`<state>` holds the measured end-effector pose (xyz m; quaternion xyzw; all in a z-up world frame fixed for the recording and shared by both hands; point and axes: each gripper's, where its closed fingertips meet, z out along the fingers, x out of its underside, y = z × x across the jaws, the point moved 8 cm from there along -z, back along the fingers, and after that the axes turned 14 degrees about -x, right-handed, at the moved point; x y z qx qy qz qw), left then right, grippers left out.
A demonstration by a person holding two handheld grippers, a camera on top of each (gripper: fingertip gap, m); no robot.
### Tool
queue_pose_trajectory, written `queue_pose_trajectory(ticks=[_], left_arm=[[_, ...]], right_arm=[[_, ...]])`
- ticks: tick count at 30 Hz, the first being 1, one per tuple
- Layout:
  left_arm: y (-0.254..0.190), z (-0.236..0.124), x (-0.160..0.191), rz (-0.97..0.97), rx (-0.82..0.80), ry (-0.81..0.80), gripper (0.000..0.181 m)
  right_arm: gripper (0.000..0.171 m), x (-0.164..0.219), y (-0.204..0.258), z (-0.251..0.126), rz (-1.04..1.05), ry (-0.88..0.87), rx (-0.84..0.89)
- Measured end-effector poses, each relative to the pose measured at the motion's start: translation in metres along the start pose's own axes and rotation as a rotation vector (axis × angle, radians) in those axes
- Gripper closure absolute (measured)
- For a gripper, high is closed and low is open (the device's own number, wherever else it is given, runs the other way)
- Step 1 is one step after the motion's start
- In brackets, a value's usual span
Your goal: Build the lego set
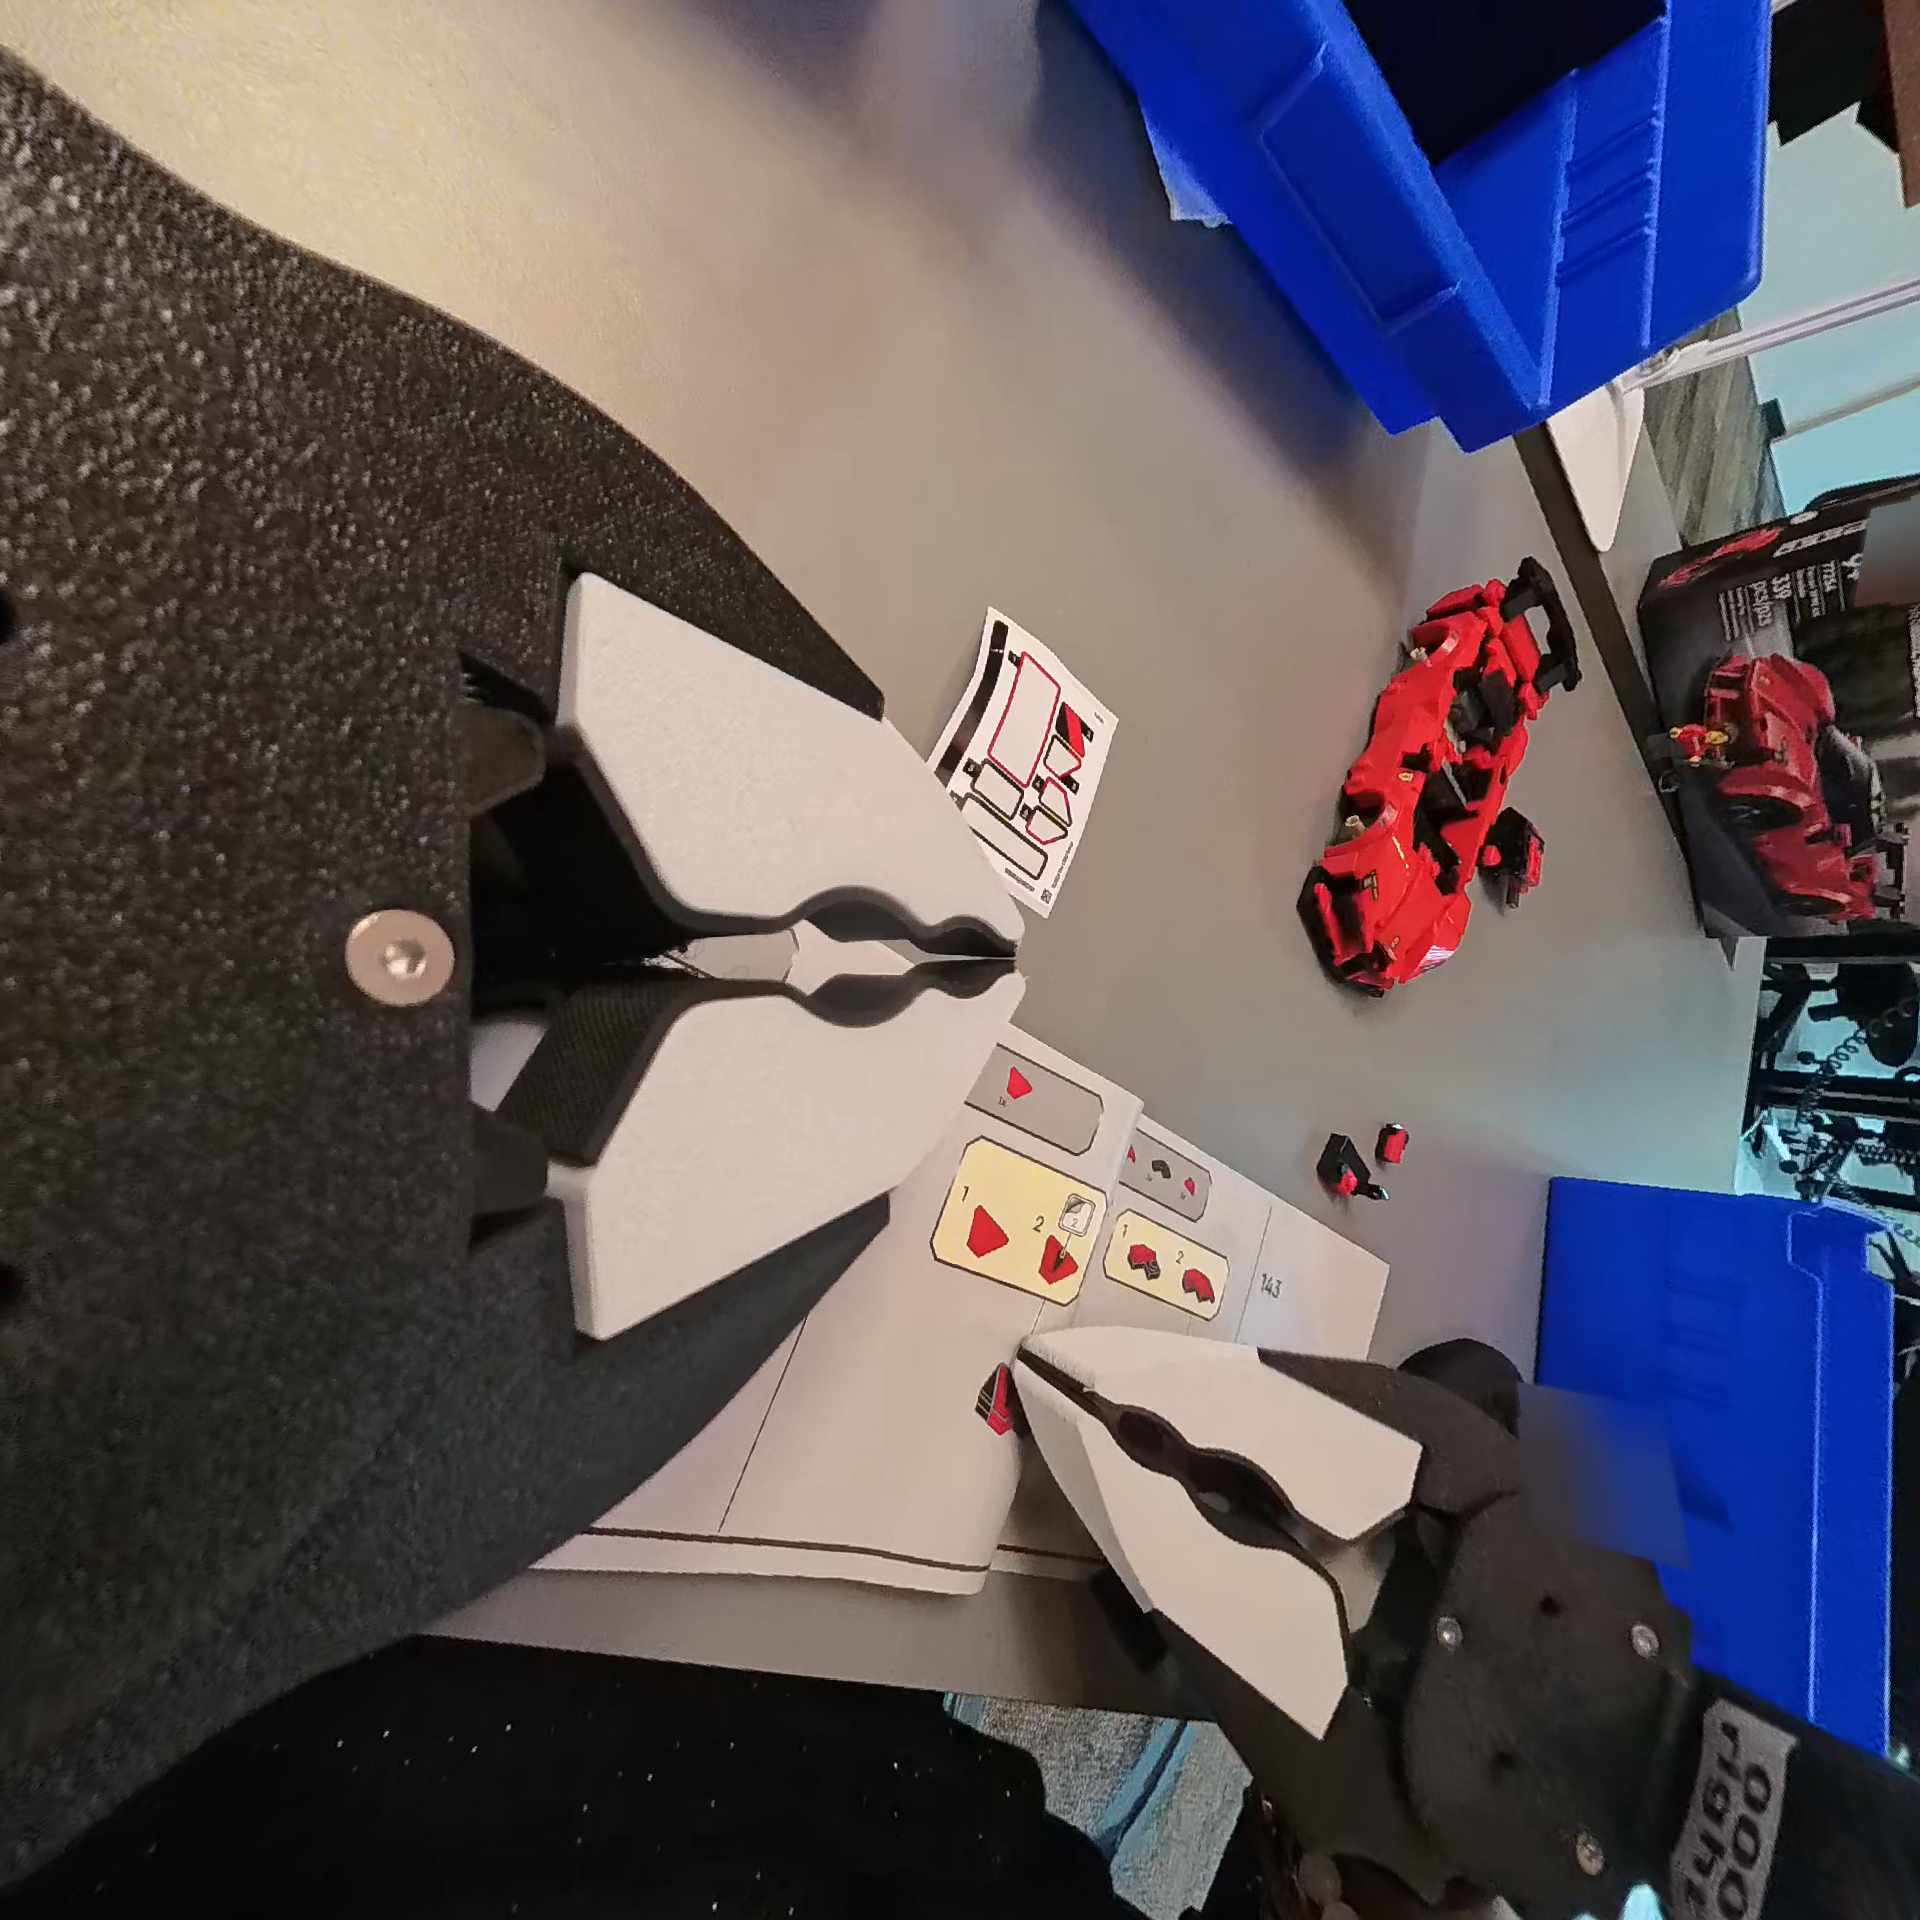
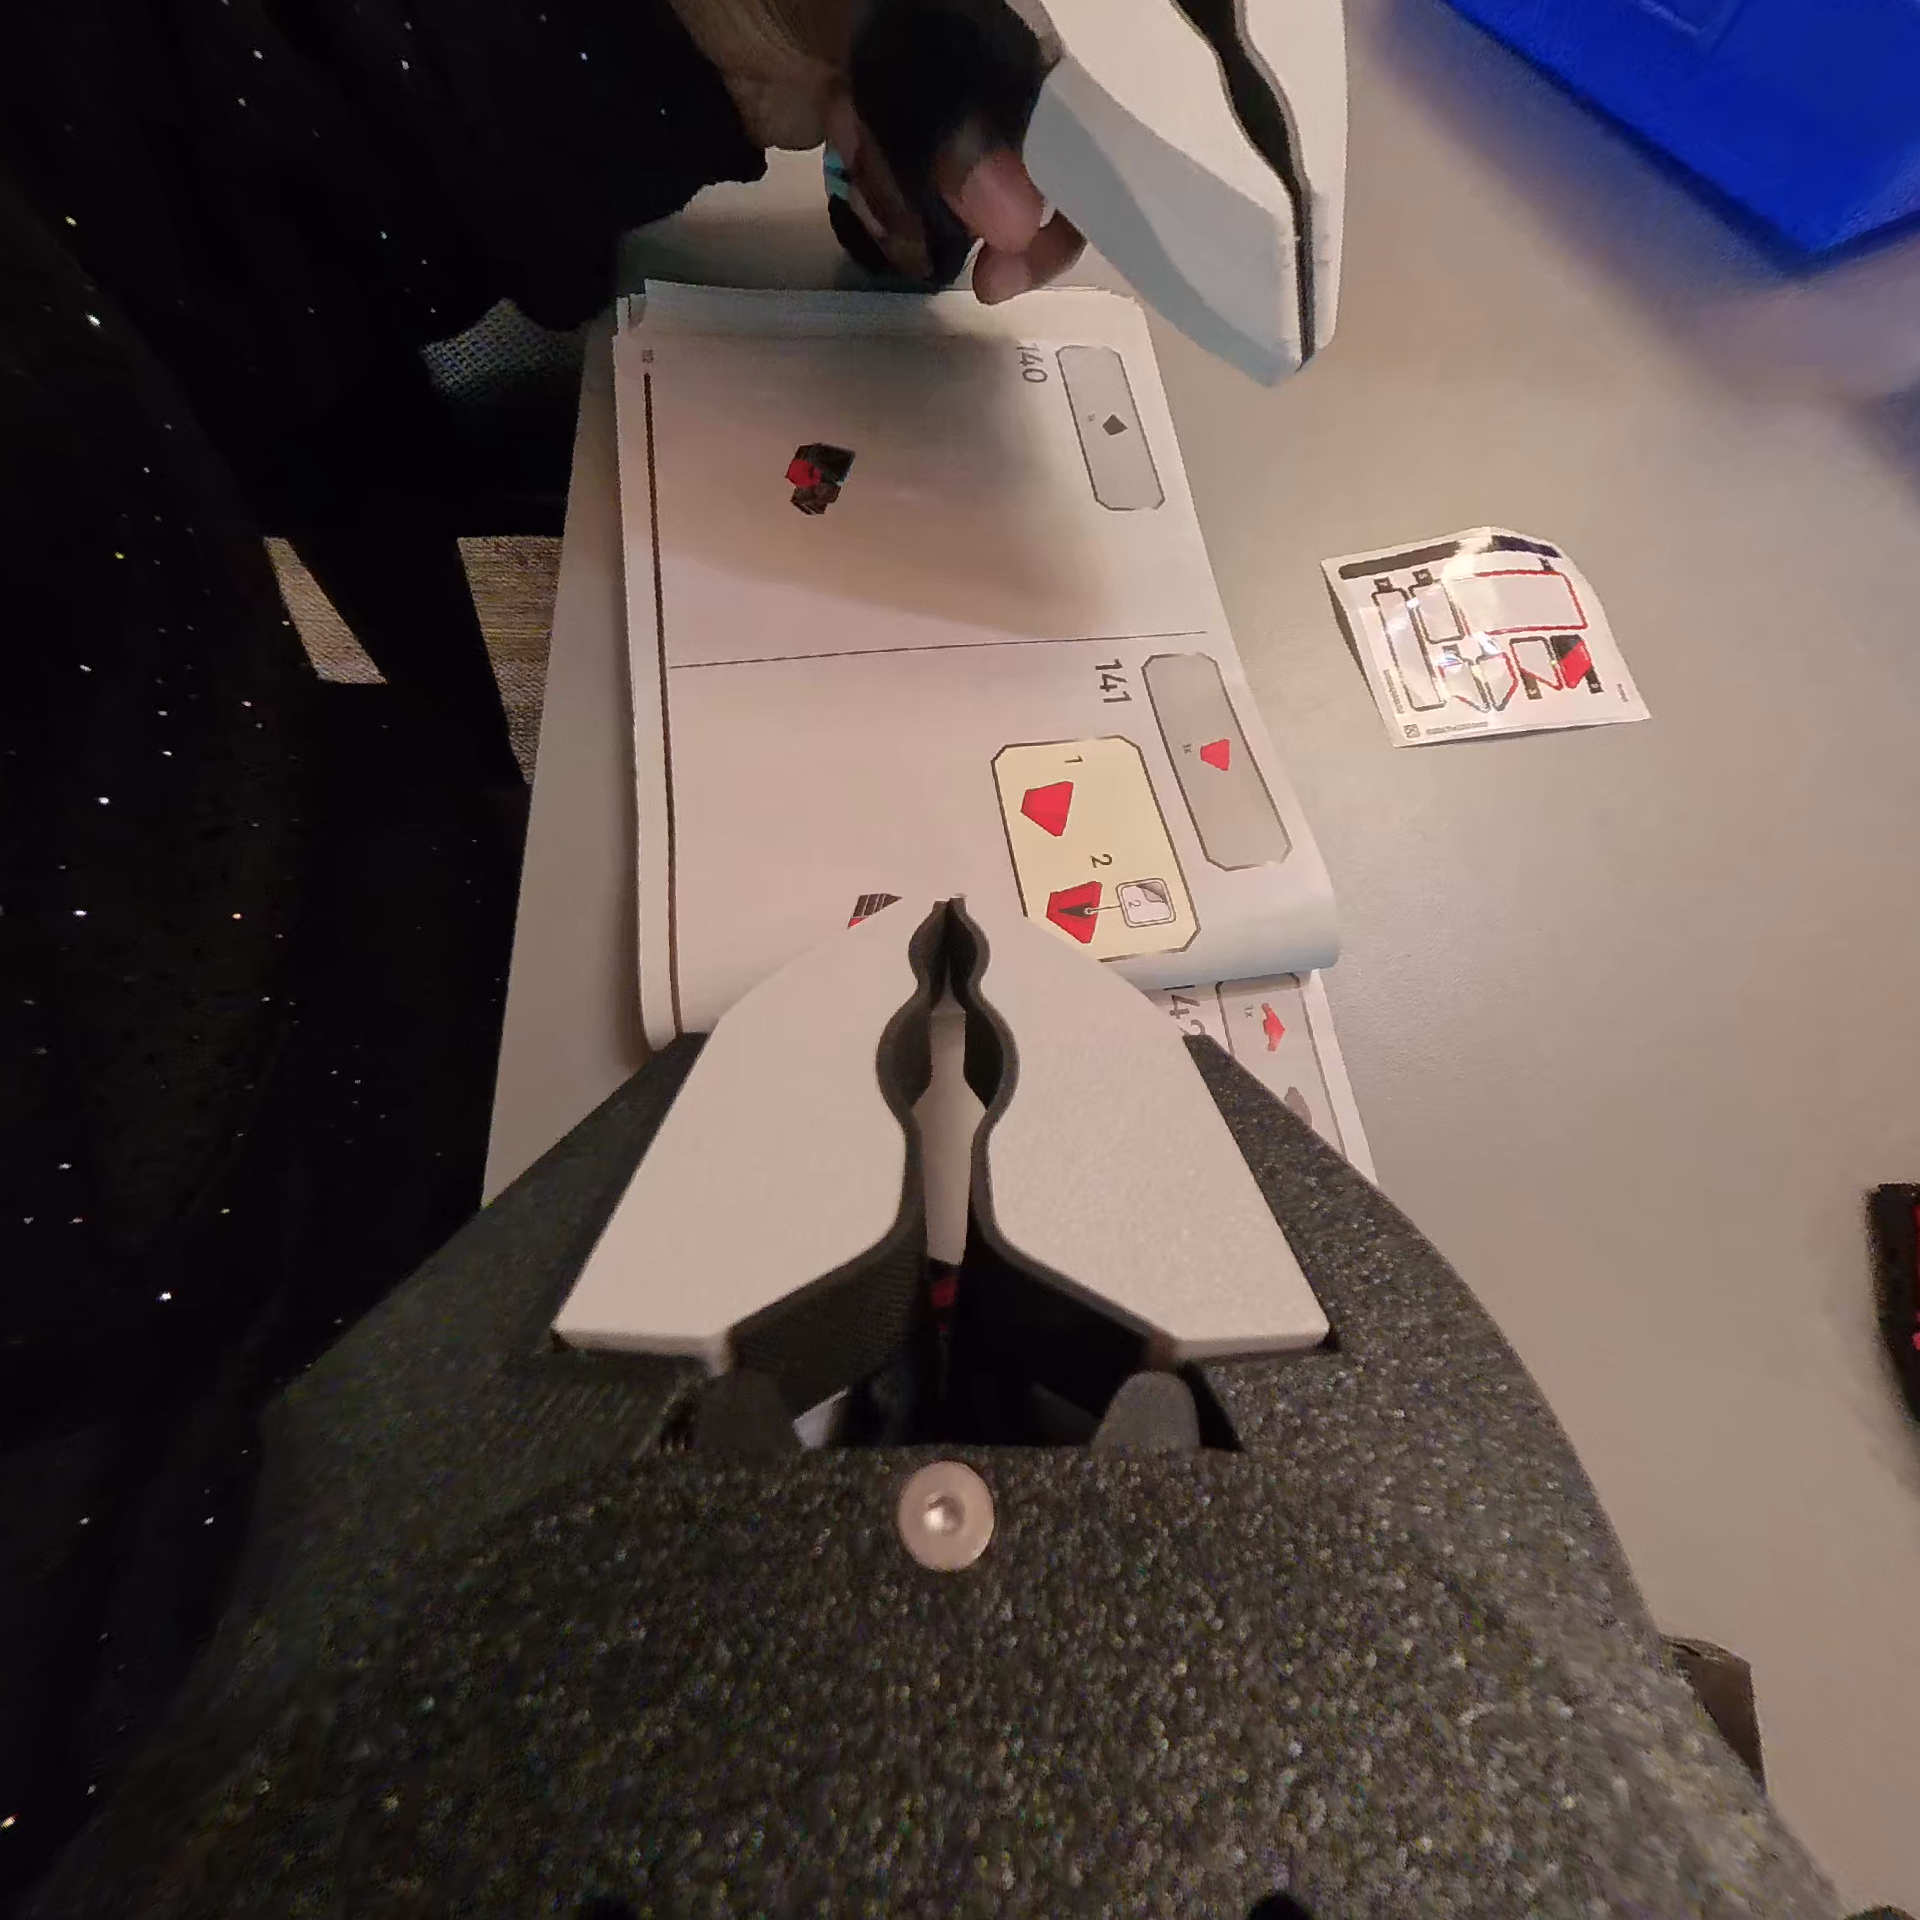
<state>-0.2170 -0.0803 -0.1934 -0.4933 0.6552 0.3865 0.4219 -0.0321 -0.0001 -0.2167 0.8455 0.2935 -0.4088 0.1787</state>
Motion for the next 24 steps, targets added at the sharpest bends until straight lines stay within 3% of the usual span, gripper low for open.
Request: queue_pose_trajectory(ticks=[24], left_arm=[[0.0037, -0.0004, -0.0001, -0.040, -0.004, -0.001, 0.181]], right_arm=[[0.171, -0.0001, 0.0043, 0.0005, -0.068, 0.011, 0.065]])
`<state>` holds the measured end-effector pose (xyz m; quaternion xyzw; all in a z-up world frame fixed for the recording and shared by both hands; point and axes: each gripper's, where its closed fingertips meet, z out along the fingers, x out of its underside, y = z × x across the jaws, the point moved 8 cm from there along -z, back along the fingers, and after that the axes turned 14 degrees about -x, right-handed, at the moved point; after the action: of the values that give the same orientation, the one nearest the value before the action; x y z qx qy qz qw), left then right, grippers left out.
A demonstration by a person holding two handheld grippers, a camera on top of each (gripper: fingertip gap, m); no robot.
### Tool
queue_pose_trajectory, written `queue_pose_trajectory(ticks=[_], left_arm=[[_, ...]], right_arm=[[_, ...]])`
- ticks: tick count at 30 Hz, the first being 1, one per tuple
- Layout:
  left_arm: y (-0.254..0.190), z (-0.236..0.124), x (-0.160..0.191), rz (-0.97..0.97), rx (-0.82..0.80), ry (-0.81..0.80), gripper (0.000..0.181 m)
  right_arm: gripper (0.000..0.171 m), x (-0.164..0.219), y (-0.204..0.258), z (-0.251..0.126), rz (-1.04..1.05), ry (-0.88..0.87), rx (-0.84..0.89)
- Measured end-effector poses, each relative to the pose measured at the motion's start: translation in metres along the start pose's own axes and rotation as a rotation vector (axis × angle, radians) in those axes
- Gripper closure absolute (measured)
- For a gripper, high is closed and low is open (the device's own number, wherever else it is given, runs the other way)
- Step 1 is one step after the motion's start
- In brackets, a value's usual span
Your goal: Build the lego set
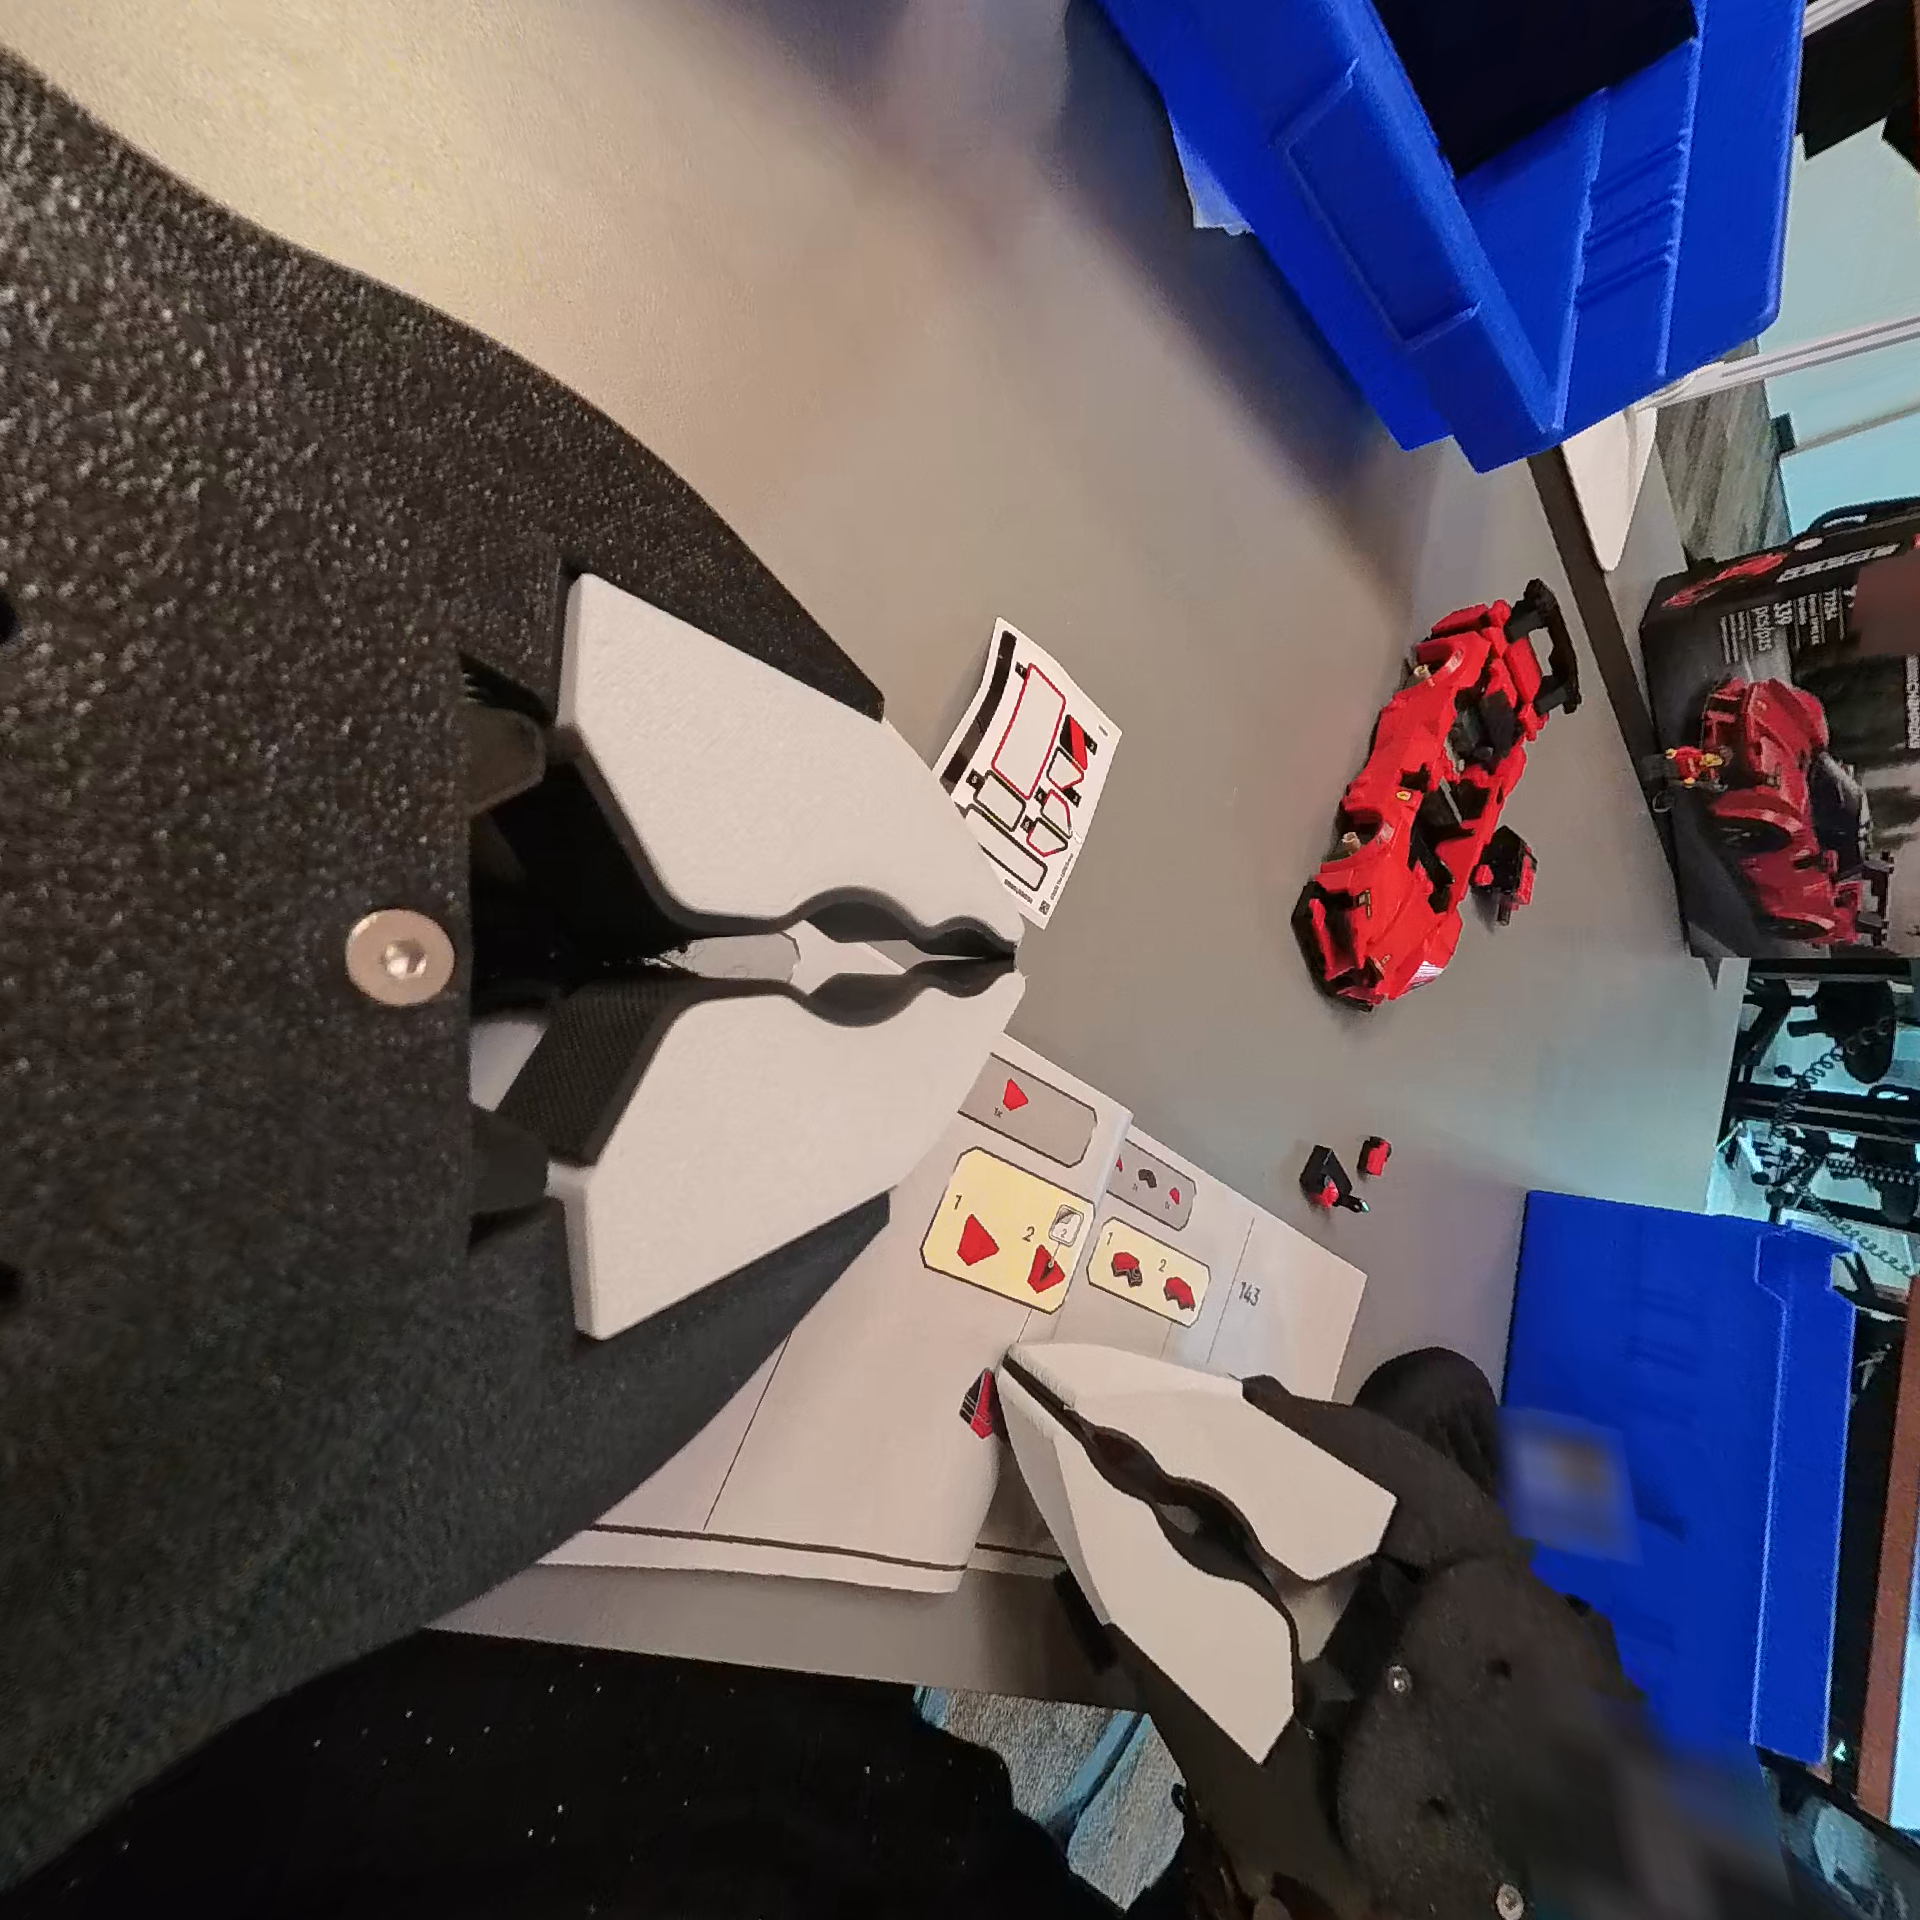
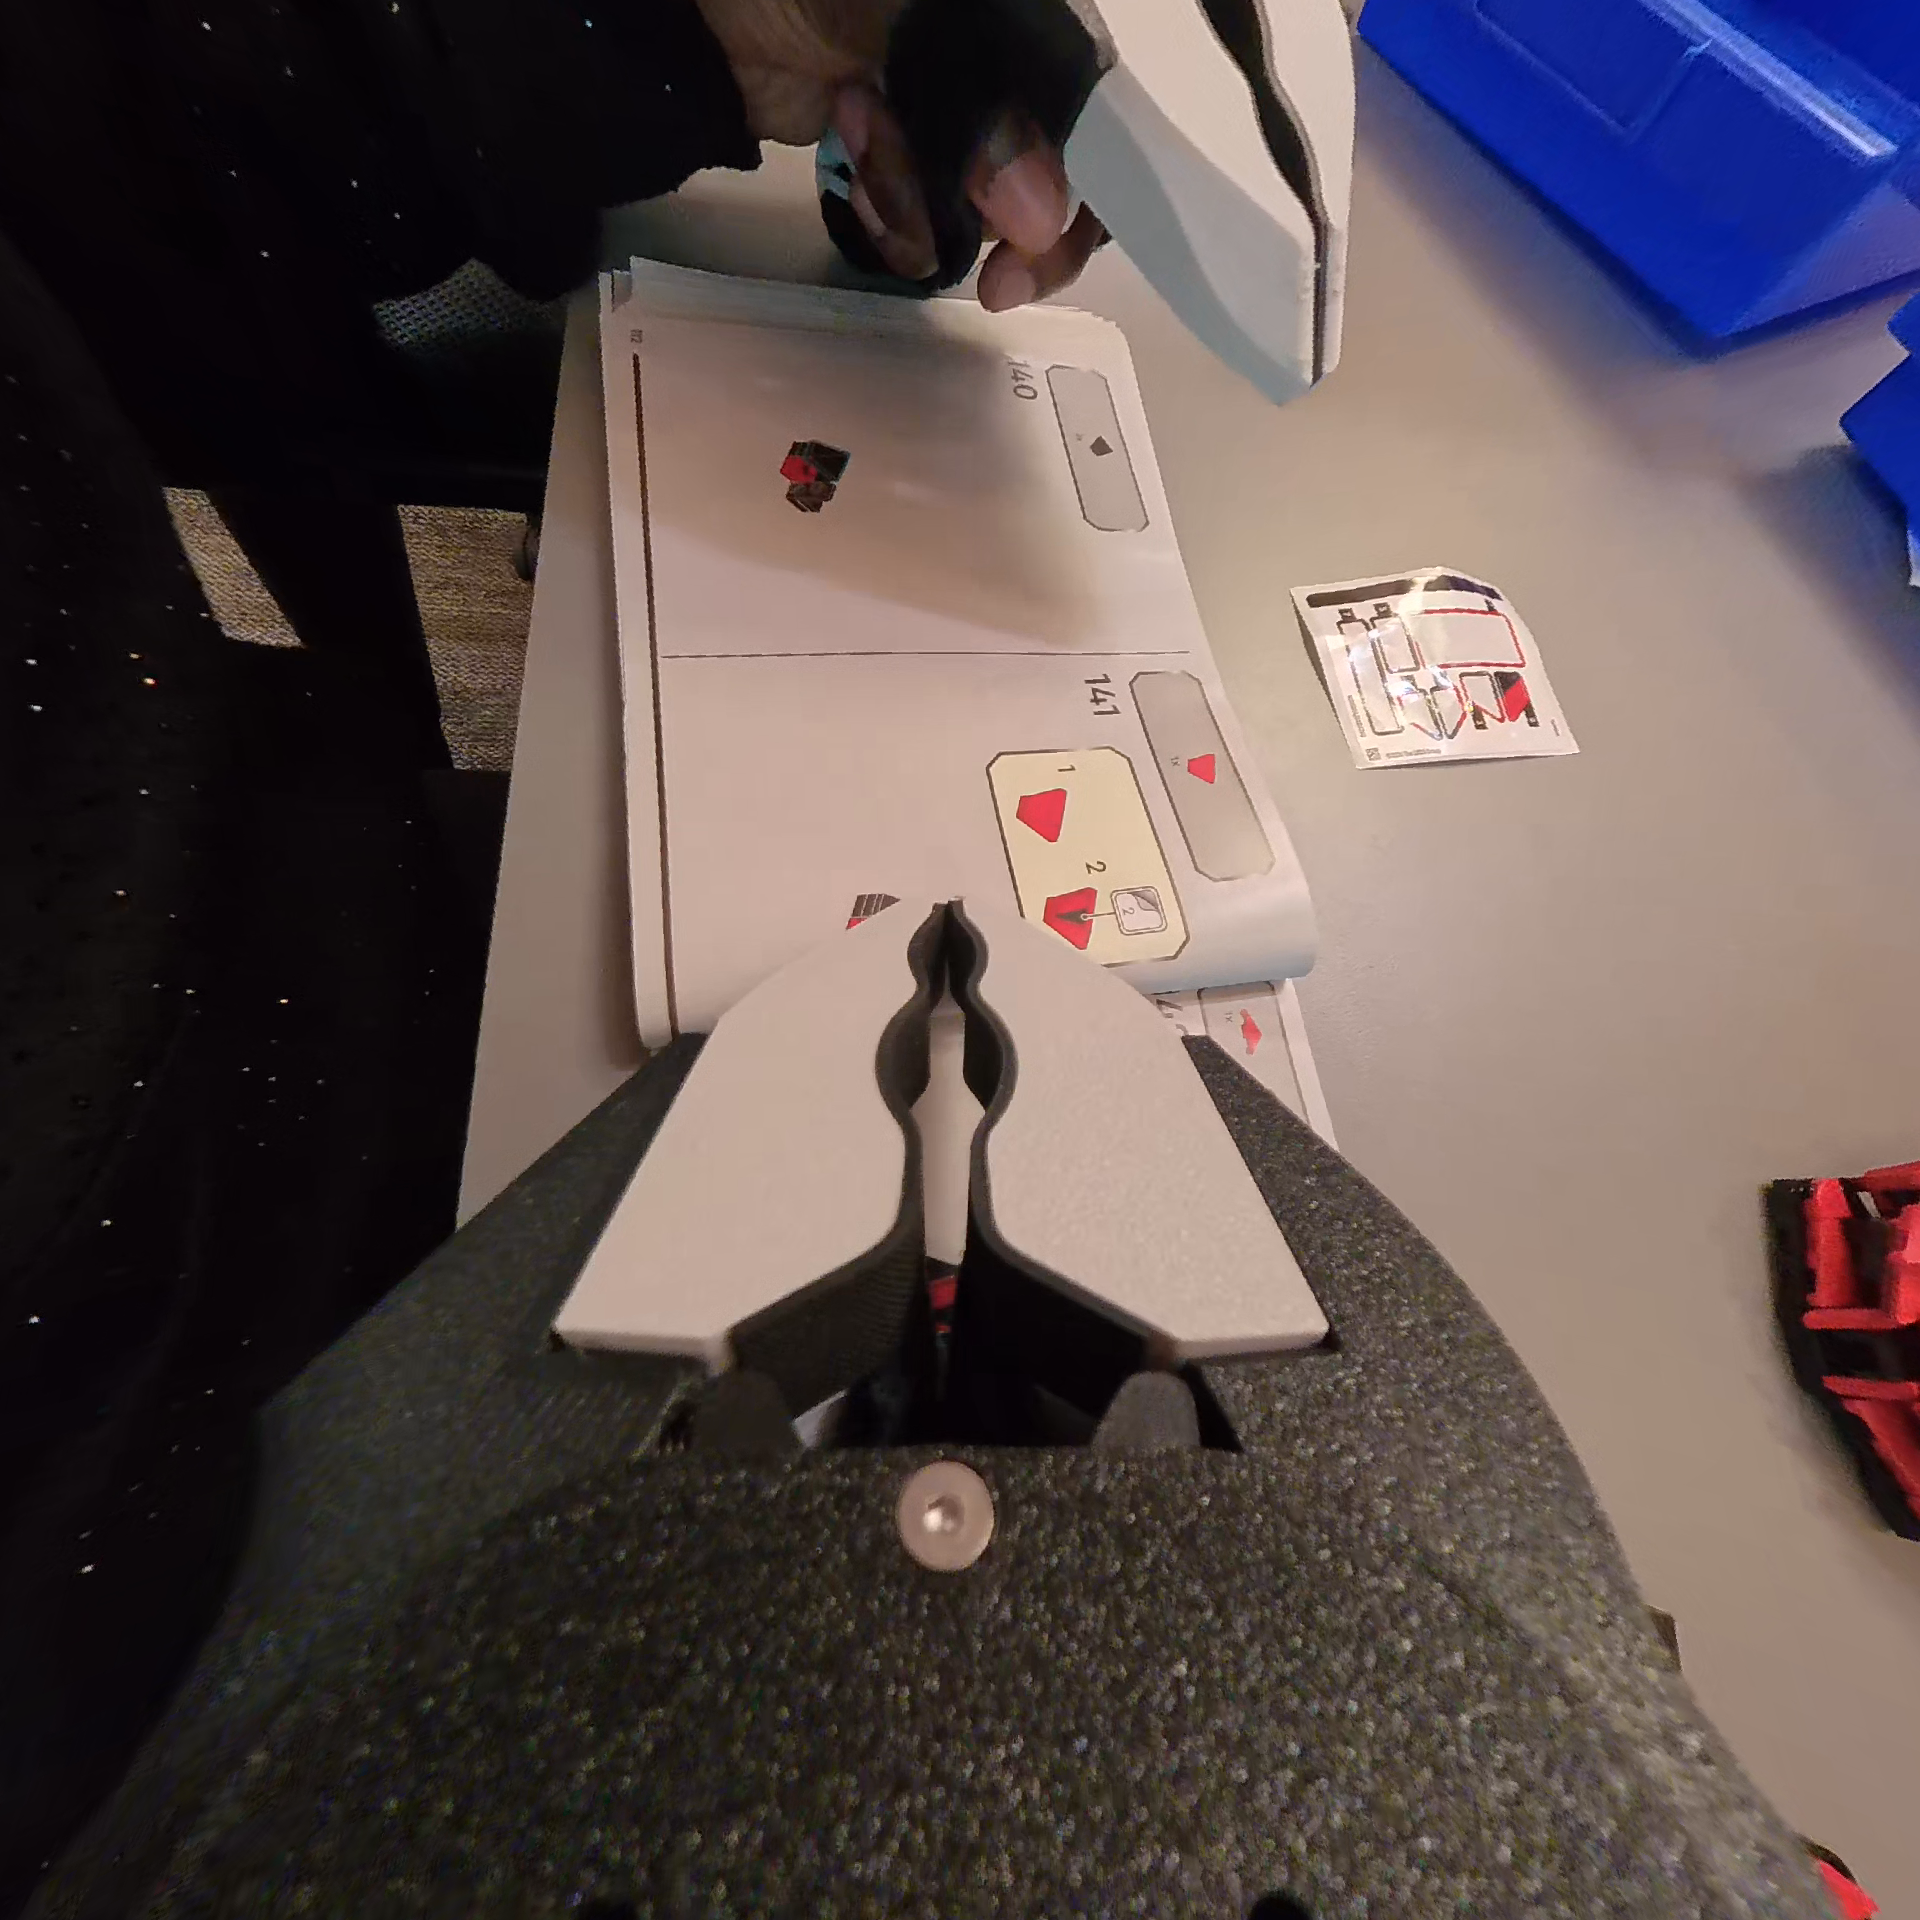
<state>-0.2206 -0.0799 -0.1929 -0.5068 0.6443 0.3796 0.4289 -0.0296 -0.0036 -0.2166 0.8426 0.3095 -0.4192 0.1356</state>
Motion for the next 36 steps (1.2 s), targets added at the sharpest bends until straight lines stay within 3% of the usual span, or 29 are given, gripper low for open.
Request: queue_pose_trajectory(ticks=[5, 11, 12, 15, 17, 20, 25, 30, 36], left_arm=[[-0.001, 0.000, 0.000, 0.013, -0.005, 0.000, 0.181], [-0.002, 0.001, 0.001, 0.019, 0.000, 0.015, 0.181], [-0.002, 0.001, 0.000, 0.020, -0.003, 0.011, 0.181], [-0.002, 0.002, 0.001, 0.018, 0.002, 0.020, 0.181], [-0.002, 0.002, 0.001, 0.021, 0.005, 0.028, 0.181], [-0.003, 0.002, 0.001, 0.026, 0.004, 0.030, 0.181], [-0.003, 0.002, 0.001, 0.029, 0.006, 0.030, 0.181], [-0.003, 0.003, 0.001, 0.033, 0.008, 0.032, 0.181], [-0.003, 0.003, 0.001, 0.022, 0.017, 0.033, 0.181]], right_arm=[[0.171, -0.001, 0.003, -0.003, -0.043, -0.019, 0.046], [0.169, -0.007, 0.001, -0.045, 0.025, -0.335, 0.119], [0.149, -0.007, 0.001, -0.054, 0.046, -0.328, 0.136], [0.142, 0.001, 0.003, -0.068, 0.073, -0.236, 0.167], [0.145, 0.009, 0.003, -0.076, 0.079, -0.147, 0.228], [0.171, 0.019, 0.003, -0.093, 0.105, -0.049, 0.284], [0.171, 0.036, -0.013, -0.120, 0.225, 0.070, 0.277], [0.130, 0.057, -0.054, -0.125, 0.366, 0.203, 0.168], [0.127, 0.071, -0.083, -0.115, 0.387, 0.224, 0.039]])
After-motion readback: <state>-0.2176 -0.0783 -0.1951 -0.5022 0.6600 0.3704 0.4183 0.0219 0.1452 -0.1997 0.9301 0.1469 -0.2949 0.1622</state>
